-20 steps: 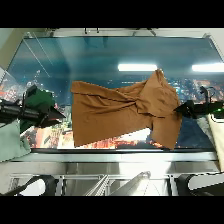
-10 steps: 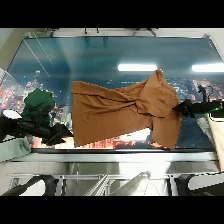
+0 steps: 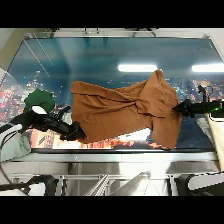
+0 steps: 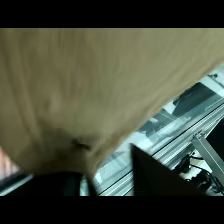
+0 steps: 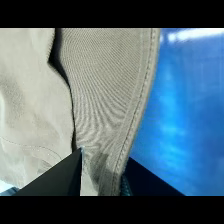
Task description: Fold the shirts.
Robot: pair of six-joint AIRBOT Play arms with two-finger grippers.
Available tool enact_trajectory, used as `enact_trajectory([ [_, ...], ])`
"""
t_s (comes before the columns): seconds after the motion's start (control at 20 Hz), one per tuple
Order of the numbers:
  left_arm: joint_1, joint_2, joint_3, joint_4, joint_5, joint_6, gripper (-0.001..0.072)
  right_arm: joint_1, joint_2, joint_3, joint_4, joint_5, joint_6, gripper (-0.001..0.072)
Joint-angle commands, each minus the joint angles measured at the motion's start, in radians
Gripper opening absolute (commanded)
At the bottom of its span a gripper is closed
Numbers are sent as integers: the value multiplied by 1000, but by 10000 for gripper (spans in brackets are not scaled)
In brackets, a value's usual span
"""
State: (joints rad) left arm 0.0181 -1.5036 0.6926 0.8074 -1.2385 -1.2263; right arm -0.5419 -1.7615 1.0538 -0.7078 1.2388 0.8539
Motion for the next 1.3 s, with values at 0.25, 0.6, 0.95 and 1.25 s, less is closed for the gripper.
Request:
enact_trajectory([
  [0.25, -52, -90, 111, 1, -50, 7, 23, 0, 0, 0, -2, 69, -3, 20],
  [0.6, 113, 131, 188, -481, -271, 236, 20, -28, 177, 13, 525, 355, -152, 20],
  [0.95, 518, 472, 576, -1115, -504, 345, 21, -31, 756, 16, 1217, 262, -362, 21],
  [1.25, 895, 608, 748, -1040, -411, 248, 21, -72, 1164, 18, 1033, -187, -462, 21],
])
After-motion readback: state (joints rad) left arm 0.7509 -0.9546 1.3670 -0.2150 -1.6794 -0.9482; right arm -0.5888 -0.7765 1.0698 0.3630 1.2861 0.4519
